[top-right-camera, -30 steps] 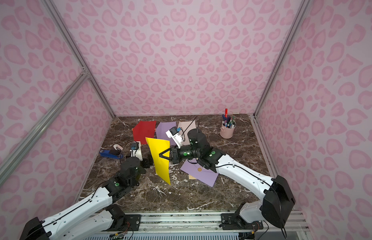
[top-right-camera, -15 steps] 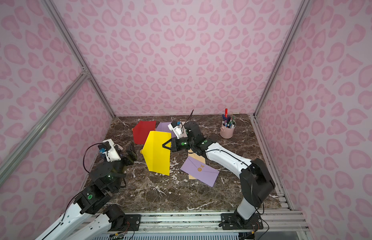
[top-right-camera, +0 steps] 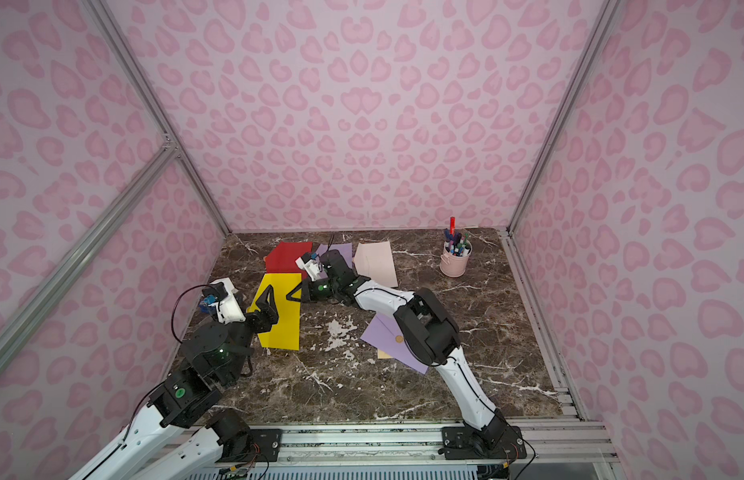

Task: Open the envelope
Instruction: Place the envelope at the center of the board.

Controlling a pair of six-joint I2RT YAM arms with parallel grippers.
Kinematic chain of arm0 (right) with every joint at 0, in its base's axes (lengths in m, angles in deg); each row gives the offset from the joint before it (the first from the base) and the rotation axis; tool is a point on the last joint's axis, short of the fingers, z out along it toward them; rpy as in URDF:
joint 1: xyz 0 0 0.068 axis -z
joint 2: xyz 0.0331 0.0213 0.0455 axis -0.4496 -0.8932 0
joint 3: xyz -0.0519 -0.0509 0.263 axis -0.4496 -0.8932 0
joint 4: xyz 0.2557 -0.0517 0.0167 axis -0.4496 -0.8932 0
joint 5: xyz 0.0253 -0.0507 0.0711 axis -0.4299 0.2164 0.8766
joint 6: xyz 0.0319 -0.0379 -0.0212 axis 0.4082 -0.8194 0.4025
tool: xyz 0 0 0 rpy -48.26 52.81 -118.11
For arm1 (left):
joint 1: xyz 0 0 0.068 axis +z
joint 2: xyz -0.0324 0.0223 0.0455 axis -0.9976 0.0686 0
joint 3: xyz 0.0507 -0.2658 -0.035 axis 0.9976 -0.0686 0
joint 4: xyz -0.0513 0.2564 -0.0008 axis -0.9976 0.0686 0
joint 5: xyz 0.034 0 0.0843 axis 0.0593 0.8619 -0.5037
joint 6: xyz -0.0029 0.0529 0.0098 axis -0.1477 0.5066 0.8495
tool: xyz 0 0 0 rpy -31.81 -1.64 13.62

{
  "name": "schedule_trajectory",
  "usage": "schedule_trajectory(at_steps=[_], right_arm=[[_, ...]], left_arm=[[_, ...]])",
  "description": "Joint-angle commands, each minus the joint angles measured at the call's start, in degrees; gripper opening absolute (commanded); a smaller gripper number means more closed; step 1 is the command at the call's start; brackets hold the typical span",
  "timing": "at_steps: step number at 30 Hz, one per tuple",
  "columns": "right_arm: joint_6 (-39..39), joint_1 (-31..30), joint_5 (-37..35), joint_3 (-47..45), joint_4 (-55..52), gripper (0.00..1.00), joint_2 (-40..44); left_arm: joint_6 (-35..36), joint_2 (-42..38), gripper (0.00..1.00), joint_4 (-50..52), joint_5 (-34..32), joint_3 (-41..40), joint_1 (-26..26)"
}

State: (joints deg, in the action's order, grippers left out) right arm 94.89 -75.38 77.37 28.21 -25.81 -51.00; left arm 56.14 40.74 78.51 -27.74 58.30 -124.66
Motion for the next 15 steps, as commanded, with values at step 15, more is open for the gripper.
schedule_trajectory(at_steps=[15], right_arm=[[7.4,-3.2,0.1,5.4,2.5,0.09,-10.3]], left_arm=[[-1.1,-1.8,0.81,1.5,0.3,-1.1,0.0]])
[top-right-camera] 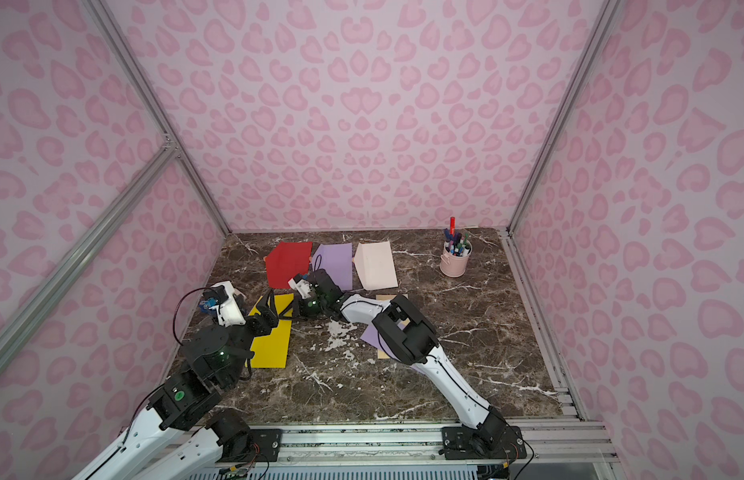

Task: Open the envelope
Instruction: Place the envelope at the center of the board.

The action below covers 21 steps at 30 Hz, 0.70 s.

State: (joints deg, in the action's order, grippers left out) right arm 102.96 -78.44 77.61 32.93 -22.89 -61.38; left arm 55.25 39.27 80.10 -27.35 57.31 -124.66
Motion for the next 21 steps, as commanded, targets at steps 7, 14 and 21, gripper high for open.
schedule_trajectory(at_steps=[7,14,21], right_arm=[[-4.1,-0.2,-3.6,2.3,-7.8,0.41,0.2],[-9.0,-0.6,-12.0,4.7,-22.0,0.68,1.8],[-10.4,-0.7,-17.6,-2.9,-25.2,0.79,8.7]], left_arm=[[-0.2,-1.1,0.81,-0.2,0.3,-0.5,0.0],[-0.1,-1.1,0.81,-0.3,0.5,-0.4,-0.1],[0.2,-0.2,0.81,-0.7,0.8,-0.4,0.0]])
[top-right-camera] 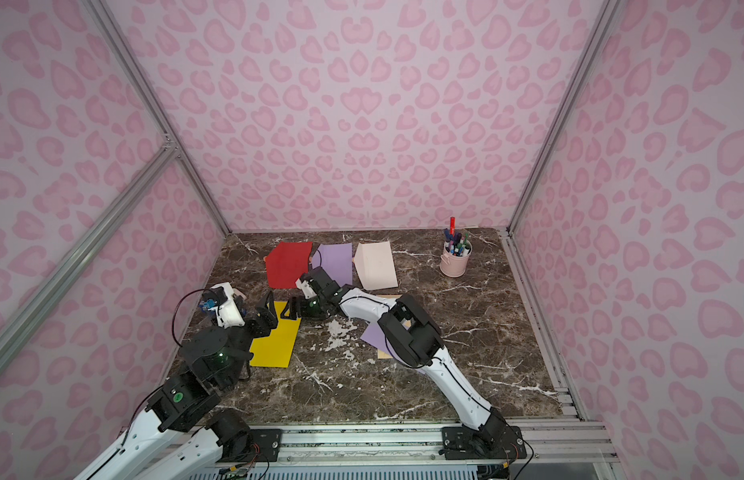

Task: Open the envelope
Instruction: Place the envelope at the center of the board, then pick up the envelope from the envelope.

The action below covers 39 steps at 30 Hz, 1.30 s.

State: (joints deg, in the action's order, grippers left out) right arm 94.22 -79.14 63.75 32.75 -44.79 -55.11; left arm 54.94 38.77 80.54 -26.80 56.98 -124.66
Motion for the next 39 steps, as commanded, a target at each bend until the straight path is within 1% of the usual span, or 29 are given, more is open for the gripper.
schedule_trajectory(at_steps=[1,4,6,10,14,16,17,19,20,25,27,33,35,39], right_arm=[[-1.7,0.0,-4.3,-4.0,-3.2,0.79,3.9],[-3.1,0.0,-7.7,-8.9,-3.5,0.79,8.6],[-4.4,0.1,-10.1,-11.9,-3.6,0.79,14.0],[-6.0,0.9,-12.4,-16.5,-4.3,0.79,20.7],[-9.3,2.0,-18.0,-24.2,-6.8,0.75,29.0],[-9.9,3.2,-20.1,-29.1,-7.1,0.70,33.9],[-10.0,4.1,-20.9,-33.4,-7.1,0.66,36.6],[-10.1,6.0,-21.8,-39.1,-7.0,0.58,41.6],[-10.2,7.2,-22.2,-41.7,-7.3,0.56,44.2],[-11.4,12.2,-23.9,-51.4,-9.2,0.55,54.5],[-11.8,14.0,-23.9,-54.6,-9.5,0.53,57.3],[-12.0,17.9,-22.9,-61.5,-8.7,0.48,61.3],[-12.2,19.0,-22.2,-63.1,-8.2,0.46,62.1],[-11.9,21.1,-21.6,-66.3,-7.3,0.40,63.9]], left_arm=[[0.6,0.4,0.81,-1.2,0.4,0.0,0.0],[0.9,1.2,0.81,-1.6,1.3,0.0,0.0],[1.2,2.3,0.81,-2.3,2.6,0.1,0.0],[1.5,5.8,0.81,-4.1,6.1,0.5,0.0],[2.9,12.5,0.81,-5.1,13.1,2.5,0.0],[2.7,15.6,0.81,-6.3,15.9,2.6,0.0],[2.6,17.2,0.81,-7.7,17.7,2.3,0.0],[2.1,19.9,0.81,-10.7,22.1,1.6,0.0],[1.8,21.7,0.81,-12.3,24.6,1.3,0.0],[-1.5,31.8,0.79,-18.9,36.4,-0.3,0.0],[-3.7,35.3,0.77,-21.8,39.7,-1.4,0.0],[-8.9,41.1,0.77,-27.7,46.2,-4.5,0.0],[-10.6,42.4,0.78,-29.4,47.3,-5.6,0.0],[-13.5,45.4,0.79,-33.0,49.7,-6.8,0.1]])
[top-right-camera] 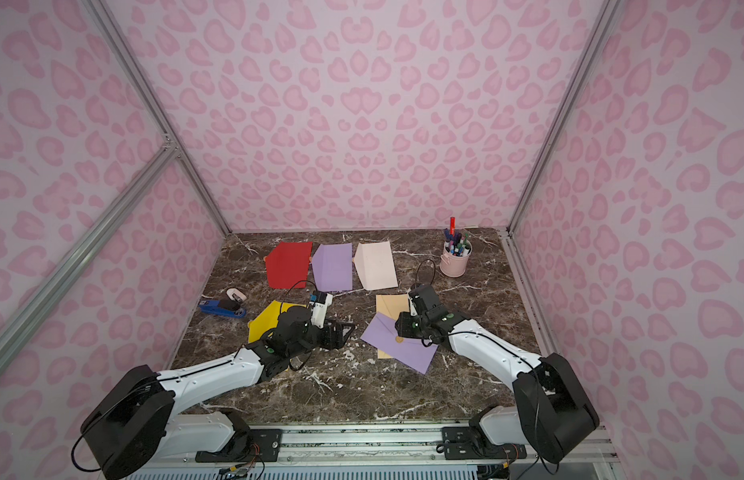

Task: Open the envelope
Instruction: Pick up the envelope from the envelope.

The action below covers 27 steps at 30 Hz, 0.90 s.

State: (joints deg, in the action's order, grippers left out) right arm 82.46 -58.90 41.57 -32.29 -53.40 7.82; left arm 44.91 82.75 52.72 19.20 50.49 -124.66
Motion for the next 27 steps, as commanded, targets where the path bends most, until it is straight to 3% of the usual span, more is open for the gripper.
schedule_trajectory(at_steps=[1,8,27], right_arm=[[-0.1,1.3,0.9,-1.8,1.5,0.39,1.3],[0.7,3.6,2.8,-6.2,3.5,0.30,3.4],[1.4,7.6,5.8,-13.4,8.1,0.27,2.5]], left_arm=[[-4.3,2.5,0.79,-5.8,4.4,-0.3,0.2],[-12.3,11.9,0.79,-19.2,13.2,-3.2,3.5],[-15.1,19.8,0.78,-23.1,15.7,-2.0,3.5]])
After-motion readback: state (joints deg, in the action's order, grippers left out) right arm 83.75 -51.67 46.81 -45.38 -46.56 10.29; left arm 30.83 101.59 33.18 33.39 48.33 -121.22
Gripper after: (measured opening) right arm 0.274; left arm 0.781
